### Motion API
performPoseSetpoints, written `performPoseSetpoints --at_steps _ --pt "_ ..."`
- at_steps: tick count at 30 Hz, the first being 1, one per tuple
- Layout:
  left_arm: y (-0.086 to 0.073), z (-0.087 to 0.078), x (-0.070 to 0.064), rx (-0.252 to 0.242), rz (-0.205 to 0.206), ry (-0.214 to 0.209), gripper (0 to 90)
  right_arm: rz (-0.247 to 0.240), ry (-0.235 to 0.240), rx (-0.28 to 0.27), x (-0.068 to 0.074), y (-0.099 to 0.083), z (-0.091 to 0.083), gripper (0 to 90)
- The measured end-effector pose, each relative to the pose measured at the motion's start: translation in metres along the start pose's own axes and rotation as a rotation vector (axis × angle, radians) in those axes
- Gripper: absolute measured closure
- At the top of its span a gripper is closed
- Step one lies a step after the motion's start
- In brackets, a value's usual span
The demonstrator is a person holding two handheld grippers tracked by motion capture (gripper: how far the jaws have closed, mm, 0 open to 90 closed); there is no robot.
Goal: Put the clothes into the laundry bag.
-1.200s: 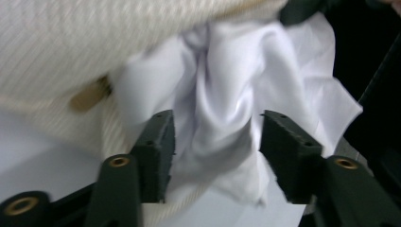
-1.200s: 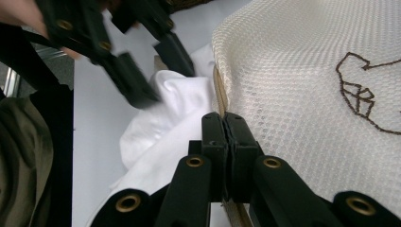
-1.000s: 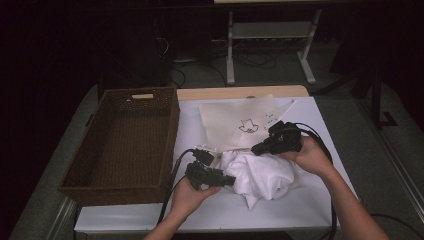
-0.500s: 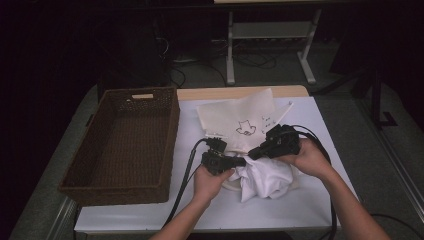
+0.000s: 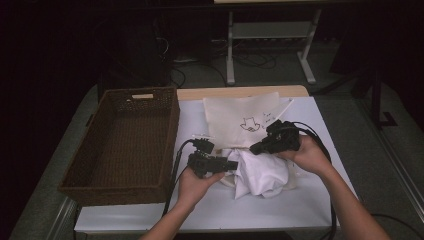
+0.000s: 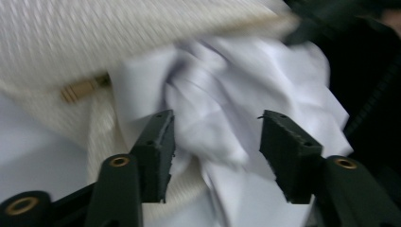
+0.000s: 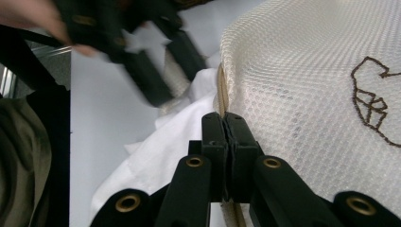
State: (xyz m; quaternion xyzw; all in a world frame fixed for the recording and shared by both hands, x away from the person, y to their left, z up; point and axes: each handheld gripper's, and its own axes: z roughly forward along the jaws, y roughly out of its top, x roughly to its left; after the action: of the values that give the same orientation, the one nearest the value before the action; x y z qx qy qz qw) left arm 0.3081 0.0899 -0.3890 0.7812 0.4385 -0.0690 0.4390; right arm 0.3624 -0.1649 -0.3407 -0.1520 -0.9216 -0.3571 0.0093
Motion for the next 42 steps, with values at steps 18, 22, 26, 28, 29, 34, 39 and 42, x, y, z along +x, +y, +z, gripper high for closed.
performPoseSetpoints --at_steps 18,22,26,28,29,34,39,42 --pt "0.006 0.066 -0.014 -0.097 -0.012 -0.036 84.5 -0.019 -0.009 0.017 0.002 -0.006 -0.001 87.2" --pt "0.005 0.047 -0.027 -0.125 0.045 -0.048 85.8 -0.054 0.026 -0.029 0.014 -0.002 -0.01 87.4" --pt "0.003 0.028 -0.037 -0.148 0.065 -0.076 85.8 -0.11 0.045 -0.032 0.034 0.008 -0.015 87.5" --pt "-0.001 0.013 -0.038 -0.175 0.072 -0.073 85.8 -0.131 0.064 -0.043 0.042 0.013 -0.018 87.6" --pt "-0.001 0.013 -0.038 -0.175 0.072 -0.073 85.8 -0.135 0.067 -0.046 0.044 0.015 -0.019 87.6" --pt "0.01 0.033 -0.013 -0.223 0.03 0.058 85.6 -0.114 0.063 -0.065 0.042 0.019 -0.018 87.6" --pt "0.014 0.04 -0.002 -0.226 -0.016 0.072 81.8 0.021 0.035 -0.052 0.007 -0.002 -0.004 87.4" --pt "0.011 0.035 -0.006 -0.166 0.019 0.067 76.1 0.039 0.033 -0.018 0.001 -0.011 0.004 87.3"
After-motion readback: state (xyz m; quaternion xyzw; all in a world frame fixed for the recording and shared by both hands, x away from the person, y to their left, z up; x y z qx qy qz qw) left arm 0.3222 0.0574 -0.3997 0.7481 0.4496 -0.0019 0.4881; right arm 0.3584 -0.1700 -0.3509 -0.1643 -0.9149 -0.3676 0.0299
